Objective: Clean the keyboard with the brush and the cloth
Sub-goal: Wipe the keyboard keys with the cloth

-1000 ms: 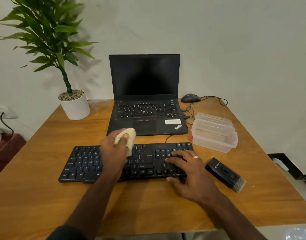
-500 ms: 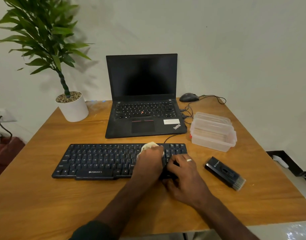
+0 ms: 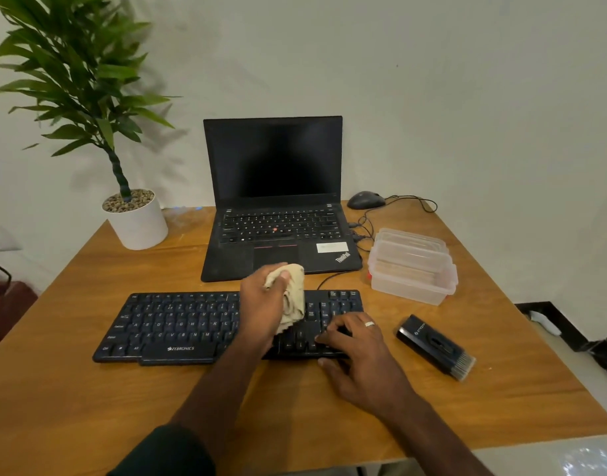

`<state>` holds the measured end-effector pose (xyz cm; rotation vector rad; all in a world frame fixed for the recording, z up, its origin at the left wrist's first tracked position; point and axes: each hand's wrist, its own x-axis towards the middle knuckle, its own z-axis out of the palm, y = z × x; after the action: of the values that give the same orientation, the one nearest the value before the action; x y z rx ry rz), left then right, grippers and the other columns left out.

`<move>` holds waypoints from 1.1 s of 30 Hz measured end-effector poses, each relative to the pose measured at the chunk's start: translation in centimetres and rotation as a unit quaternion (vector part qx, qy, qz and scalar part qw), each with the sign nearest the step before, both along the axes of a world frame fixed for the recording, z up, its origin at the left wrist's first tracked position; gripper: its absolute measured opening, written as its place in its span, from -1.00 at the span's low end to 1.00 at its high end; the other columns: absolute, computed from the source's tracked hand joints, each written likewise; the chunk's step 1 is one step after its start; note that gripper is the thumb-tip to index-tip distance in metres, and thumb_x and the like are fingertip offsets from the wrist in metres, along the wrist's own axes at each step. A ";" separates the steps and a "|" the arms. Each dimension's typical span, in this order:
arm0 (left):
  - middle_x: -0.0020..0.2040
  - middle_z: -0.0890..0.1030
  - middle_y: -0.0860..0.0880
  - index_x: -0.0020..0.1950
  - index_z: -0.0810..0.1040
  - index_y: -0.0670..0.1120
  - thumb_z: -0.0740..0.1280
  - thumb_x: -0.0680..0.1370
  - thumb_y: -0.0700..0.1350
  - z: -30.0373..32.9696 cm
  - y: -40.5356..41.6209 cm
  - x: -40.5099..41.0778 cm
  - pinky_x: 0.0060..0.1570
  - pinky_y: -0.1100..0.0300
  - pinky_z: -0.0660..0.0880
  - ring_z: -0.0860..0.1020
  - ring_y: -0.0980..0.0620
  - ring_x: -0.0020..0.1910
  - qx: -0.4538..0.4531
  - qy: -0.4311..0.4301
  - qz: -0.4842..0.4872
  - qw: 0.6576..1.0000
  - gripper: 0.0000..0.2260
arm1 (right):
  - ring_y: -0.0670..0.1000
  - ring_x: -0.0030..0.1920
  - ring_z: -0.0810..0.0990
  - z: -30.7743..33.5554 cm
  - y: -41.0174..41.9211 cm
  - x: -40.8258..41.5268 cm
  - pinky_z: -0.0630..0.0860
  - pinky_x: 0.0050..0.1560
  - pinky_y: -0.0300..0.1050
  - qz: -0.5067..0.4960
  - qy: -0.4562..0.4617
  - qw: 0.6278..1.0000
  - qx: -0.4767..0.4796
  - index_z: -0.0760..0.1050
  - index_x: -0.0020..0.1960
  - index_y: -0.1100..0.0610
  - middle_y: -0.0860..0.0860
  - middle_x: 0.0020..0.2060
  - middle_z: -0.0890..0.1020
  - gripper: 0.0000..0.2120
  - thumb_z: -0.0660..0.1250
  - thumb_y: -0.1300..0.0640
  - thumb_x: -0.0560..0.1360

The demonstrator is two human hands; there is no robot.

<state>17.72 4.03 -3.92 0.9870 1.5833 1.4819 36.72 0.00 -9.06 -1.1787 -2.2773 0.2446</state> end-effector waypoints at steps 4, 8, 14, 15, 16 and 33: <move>0.11 0.66 -0.02 0.31 0.59 -0.07 0.32 0.61 -0.20 -0.1 -2.4 -2.0 -0.08 0.46 0.49 0.60 0.14 -0.04 0.111 0.328 -0.037 0.937 -0.73 | -0.06 0.23 0.47 -0.1 -0.7 0.4 0.42 0.30 -0.02 -0.041 -0.012 0.999 0.008 0.58 0.20 -0.06 -0.12 0.12 0.56 -0.65 0.44 -0.11 0.45; 0.43 0.48 -0.10 0.50 0.36 -0.01 0.20 0.66 -0.20 -1.6 -3.7 -0.1 0.31 0.17 0.42 0.47 -0.04 0.37 -0.024 0.496 -0.156 0.854 -0.60 | -0.07 0.19 0.52 -0.3 -1.5 1.7 0.38 0.20 -0.27 -0.059 0.002 0.998 0.010 0.64 0.18 0.01 -0.09 0.13 0.62 -0.69 0.51 0.02 0.45; 0.52 0.36 -0.10 0.49 0.34 -0.09 0.19 0.63 -0.22 -2.3 -1.6 4.1 0.42 0.10 0.28 0.31 -0.08 0.50 0.024 0.565 -0.266 0.781 -0.59 | -0.03 0.21 0.56 -0.3 -1.5 2.5 0.51 0.21 -0.14 -0.025 -0.008 1.000 0.014 0.66 0.19 0.01 -0.05 0.19 0.65 -0.72 0.47 0.08 0.49; 0.41 0.49 -0.11 0.44 0.43 -0.09 0.22 0.62 -0.24 -2.1 -1.2 4.4 0.29 0.12 0.40 0.45 -0.08 0.37 0.046 0.534 -0.258 0.804 -0.63 | -0.04 0.21 0.55 -0.3 -1.4 2.6 0.49 0.21 -0.16 -0.018 -0.009 1.000 0.015 0.66 0.20 0.00 -0.06 0.19 0.65 -0.73 0.47 0.09 0.50; 0.27 0.60 -0.11 0.36 0.51 -0.09 0.24 0.61 -0.25 -1.8 -0.8 4.7 0.16 0.14 0.48 0.55 -0.07 0.22 0.073 0.497 -0.245 0.829 -0.67 | -0.05 0.22 0.55 -0.4 -1.5 2.7 0.46 0.22 -0.19 -0.014 -0.009 1.000 0.014 0.65 0.20 -0.01 -0.07 0.21 0.64 -0.73 0.46 0.10 0.51; 0.40 0.53 -0.02 0.42 0.48 0.04 0.29 0.61 -0.09 -1.7 2.0 5.6 0.37 0.05 0.42 0.49 0.02 0.36 0.076 0.457 -0.455 0.761 -0.64 | -0.09 0.12 0.55 -0.4 -1.5 2.3 0.52 0.10 -0.21 0.029 0.017 0.999 -0.007 0.63 0.25 -0.02 -0.11 0.17 0.63 -0.69 0.31 0.24 0.58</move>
<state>23.31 5.99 -5.63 2.3769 1.1537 0.3890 39.05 -1.54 -9.46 -1.1073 -2.2849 0.3004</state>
